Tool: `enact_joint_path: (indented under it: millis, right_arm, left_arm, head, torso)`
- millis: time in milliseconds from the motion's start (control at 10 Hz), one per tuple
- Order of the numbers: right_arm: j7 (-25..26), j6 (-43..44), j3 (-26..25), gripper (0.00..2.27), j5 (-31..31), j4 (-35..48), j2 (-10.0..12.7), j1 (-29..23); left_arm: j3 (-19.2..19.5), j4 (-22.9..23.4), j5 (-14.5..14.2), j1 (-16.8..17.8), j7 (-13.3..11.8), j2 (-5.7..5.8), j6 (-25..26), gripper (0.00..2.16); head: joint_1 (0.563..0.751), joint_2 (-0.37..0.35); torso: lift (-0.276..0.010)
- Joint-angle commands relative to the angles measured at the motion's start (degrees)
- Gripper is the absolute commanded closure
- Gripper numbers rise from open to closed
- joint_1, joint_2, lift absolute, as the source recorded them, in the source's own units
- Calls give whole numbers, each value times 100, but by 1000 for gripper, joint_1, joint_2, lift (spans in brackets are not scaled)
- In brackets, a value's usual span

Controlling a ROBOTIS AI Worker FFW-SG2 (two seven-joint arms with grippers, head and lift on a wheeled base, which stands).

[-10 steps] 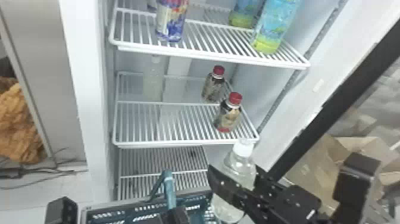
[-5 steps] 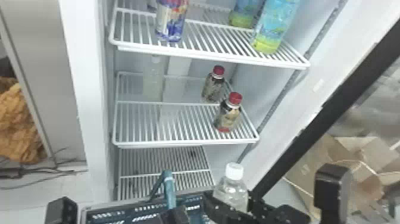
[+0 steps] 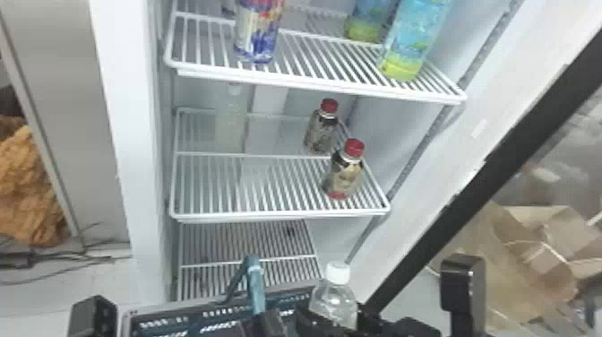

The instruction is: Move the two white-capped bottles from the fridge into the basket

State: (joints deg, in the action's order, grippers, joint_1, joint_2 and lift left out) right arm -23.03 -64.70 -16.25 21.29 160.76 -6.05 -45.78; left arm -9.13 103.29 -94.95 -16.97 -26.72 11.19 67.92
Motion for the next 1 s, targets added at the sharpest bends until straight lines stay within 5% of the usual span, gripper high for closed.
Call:
enact_joint_path:
  millis: [0,900]
  right_arm:
    - [-9,1,25,739,-4,-66,-1,36]
    - [0,1084,-9,513,-198,-207,78,149]
  left_arm:
    - [-1,0,0,10,0,6,0,1119]
    - [-1,0,0,10,0,6,-14,1119]
  head:
    - [695,-350]
    - [695,-350]
  torso:
    - [-260]
    - [-260]
